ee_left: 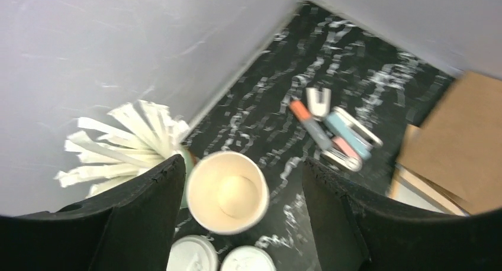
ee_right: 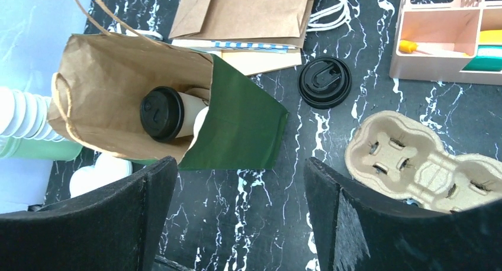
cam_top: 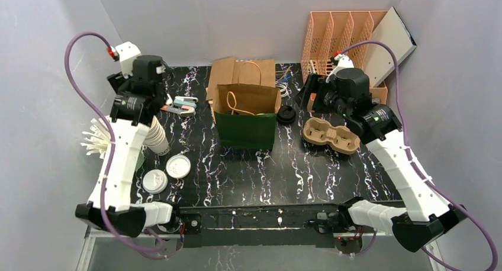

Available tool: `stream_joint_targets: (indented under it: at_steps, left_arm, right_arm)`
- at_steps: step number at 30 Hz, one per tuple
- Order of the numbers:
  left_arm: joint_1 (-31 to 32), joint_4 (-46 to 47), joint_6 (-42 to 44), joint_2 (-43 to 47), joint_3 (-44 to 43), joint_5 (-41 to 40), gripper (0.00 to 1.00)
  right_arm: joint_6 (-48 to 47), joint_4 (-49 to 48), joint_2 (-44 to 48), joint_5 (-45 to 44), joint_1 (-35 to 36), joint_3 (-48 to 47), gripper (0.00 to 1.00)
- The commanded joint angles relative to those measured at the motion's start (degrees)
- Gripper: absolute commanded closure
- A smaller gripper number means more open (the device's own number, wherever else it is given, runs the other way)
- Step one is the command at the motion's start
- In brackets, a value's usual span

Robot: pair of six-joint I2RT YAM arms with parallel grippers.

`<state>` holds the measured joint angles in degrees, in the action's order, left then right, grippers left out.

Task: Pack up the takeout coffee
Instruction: Pick up the straw from the storage cup.

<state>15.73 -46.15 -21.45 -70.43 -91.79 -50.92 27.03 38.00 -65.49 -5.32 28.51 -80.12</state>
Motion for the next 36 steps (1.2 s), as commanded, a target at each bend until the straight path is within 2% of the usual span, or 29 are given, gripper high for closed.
stream_joint_targets:
  at_steps: [1,4,8,12,15,19,26,30,36]
  left_arm:
    - [-12.1,0.5,4.0,-5.0,-3.5,4.7,0.29]
    - [-18.5,1.3,3.1,-4.5,-2.2,8.9,0.27]
    - [-22.6,1.5,2.1,-2.5,0.6,8.7,0.27]
    - [-23.0,1.9,1.4,2.4,5.5,3.4,0.25]
    - [-23.1,3.3,2.0,6.8,8.8,3.4,0.24]
    - [-23.0,2.7,1.9,9.4,11.3,-1.0,0.24]
    - [-24.1,5.5,1.9,7.9,15.3,-4.5,0.32]
    - [-27.0,7.9,1.9,7.6,16.7,-3.0,0.36]
    - [-30.3,9.6,2.6,6.5,17.3,-1.6,0.37]
  right_arm:
    - [-0.2,-2.7,1.4,2.3,-0.2,-0.3,0.14]
    - [-1.5,-2.6,1.2,3.0,-0.2,-0.7,0.14]
    - [-1.6,-2.9,0.6,4.8,0.4,-0.3,0.15]
    - [-0.4,-5.1,0.1,8.1,0.5,2.6,0.16]
    - [-0.1,-6.5,-0.1,8.4,0.5,4.1,0.17]
    - [-0.1,-7.1,0.0,8.1,0.5,4.7,0.17]
    - [-0.5,-7.4,0.6,7.9,0.5,4.8,0.17]
    - [-0.6,-7.1,0.5,8.1,0.6,4.4,0.17]
    - [-0.6,-7.1,1.4,7.9,0.6,5.1,0.17]
